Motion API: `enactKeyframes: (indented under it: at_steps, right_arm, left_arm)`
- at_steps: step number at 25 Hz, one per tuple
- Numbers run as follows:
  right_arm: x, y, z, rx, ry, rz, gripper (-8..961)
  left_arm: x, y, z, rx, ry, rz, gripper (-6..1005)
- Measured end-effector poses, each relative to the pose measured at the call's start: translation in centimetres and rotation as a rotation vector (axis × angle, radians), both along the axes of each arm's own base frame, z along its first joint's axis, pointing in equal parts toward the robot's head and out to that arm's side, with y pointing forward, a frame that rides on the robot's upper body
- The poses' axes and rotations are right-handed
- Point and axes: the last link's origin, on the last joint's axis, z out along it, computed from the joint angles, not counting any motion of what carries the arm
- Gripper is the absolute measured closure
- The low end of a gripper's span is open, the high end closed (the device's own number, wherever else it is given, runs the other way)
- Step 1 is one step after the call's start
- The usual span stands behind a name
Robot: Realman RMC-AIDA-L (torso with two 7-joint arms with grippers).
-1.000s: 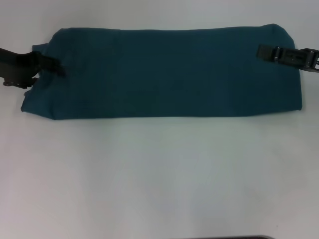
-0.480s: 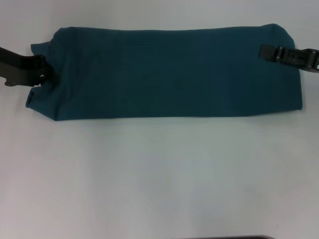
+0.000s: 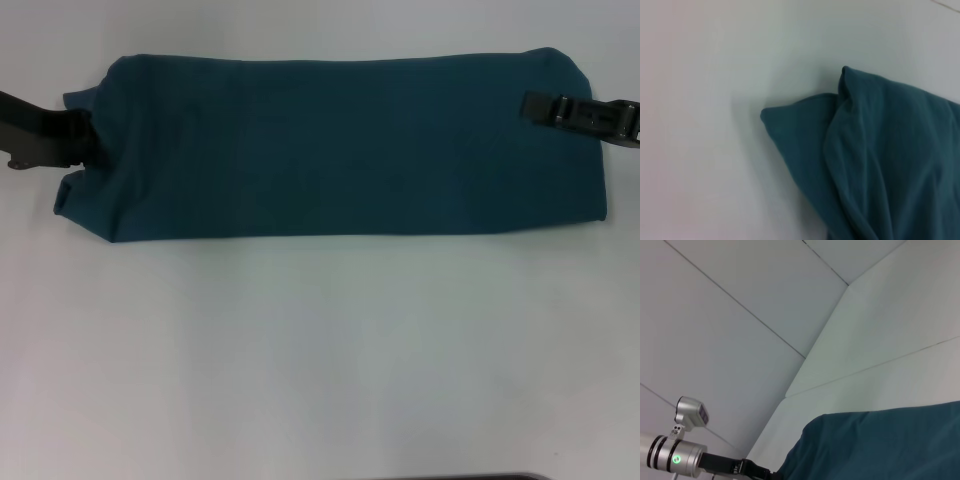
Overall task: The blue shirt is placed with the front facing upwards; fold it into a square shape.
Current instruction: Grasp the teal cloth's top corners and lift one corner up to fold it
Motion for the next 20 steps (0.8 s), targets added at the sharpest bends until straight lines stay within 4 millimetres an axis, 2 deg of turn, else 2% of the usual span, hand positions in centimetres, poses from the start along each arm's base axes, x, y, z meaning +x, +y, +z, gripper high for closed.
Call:
enactKeyframes:
  at_steps: [6, 10, 20]
  right_arm:
    - [0.0, 0.0, 0.0, -0.005, 0.005, -0.005, 29]
    - [0.0, 0.0, 0.1, -0.002, 0.010, -0.008, 29]
    - [-0.1, 0.1, 0.1, -0.006, 0.021, -0.027, 28]
  left_arm:
    - [0.0, -0.2, 1.3, 0.016, -0.030, -0.017, 982]
    - [-1.1, -0.7, 3.0, 0.069, -0.002, 0.007, 982]
    - [-3.6, -1.0, 5.8, 0.099, 0.138, 0.064, 982]
